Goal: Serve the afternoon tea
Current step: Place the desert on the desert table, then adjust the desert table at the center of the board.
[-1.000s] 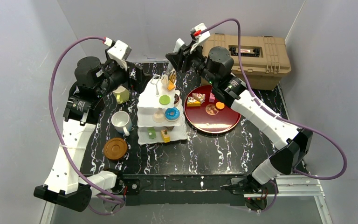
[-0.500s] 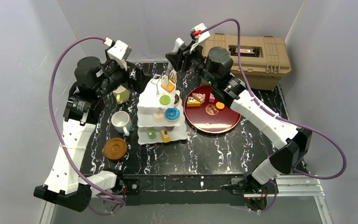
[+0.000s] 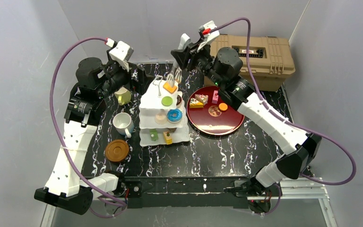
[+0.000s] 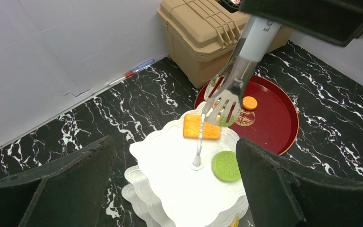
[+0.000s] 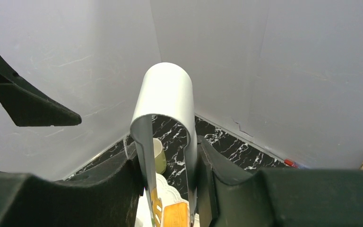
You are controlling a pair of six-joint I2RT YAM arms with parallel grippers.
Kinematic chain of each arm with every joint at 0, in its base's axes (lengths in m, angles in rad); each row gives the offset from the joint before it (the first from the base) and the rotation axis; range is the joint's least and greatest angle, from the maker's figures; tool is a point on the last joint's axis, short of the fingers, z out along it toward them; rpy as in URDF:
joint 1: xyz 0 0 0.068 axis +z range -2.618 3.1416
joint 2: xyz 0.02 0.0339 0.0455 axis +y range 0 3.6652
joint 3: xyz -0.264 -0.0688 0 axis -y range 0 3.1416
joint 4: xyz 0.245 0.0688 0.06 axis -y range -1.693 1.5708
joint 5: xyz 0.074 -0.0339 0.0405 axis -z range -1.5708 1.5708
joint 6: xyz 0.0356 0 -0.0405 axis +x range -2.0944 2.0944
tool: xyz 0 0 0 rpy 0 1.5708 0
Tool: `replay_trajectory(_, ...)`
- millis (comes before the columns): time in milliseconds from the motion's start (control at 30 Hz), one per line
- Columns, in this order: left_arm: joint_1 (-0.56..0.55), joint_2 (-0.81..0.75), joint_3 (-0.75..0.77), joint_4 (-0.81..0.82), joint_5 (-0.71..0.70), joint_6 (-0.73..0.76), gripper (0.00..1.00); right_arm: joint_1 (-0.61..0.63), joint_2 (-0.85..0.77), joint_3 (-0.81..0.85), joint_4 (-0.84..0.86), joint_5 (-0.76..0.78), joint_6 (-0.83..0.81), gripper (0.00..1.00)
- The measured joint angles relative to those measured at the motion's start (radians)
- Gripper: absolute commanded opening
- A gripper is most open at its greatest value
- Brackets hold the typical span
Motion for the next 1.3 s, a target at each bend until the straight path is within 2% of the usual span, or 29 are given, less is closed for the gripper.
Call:
replay_trajectory(167, 0.000, 0.004, -0.018, -0.006, 0.026, 0.011, 0.98, -0.002, -0.043, 0.000, -0.001, 0.036, -0.026, 0.23)
replay_trajectory(400, 0.000, 0.067, -0.035, -0.010, 0.090, 0.018, 0.99, -0.020, -0.140, -0.053, -0.017, 0.106, -0.077, 0.22)
replay_trajectory(600, -0.001, 0.172, -0.010, -0.016, 0.142, 0.018, 0.70, -0.039, -0.261, -0.201, -0.048, 0.175, -0.106, 0.21)
replay_trajectory(633, -0.001, 0.183, -0.006, -0.018, 0.146, 0.021, 0.60, -0.041, -0.277, -0.226, -0.055, 0.186, -0.108, 0.21)
replay_trajectory(733, -0.001, 0.211, 0.002, -0.027, 0.162, 0.024, 0.18, -0.048, -0.310, -0.285, -0.084, 0.220, -0.119, 0.21)
replay_trajectory(800, -0.001, 0.224, 0.015, -0.032, 0.173, 0.020, 0.01, -0.051, -0.322, -0.311, -0.101, 0.239, -0.126, 0.21)
replay_trajectory(1033, -0.018, 0.229, 0.028, -0.031, 0.169, 0.028, 0.00, -0.053, -0.359, -0.385, -0.136, 0.284, -0.132, 0.21)
replay_trajectory(1300, -0.046, 0.199, 0.021, -0.004, 0.053, 0.041, 0.00, -0.054, -0.362, -0.435, -0.137, 0.301, -0.132, 0.20)
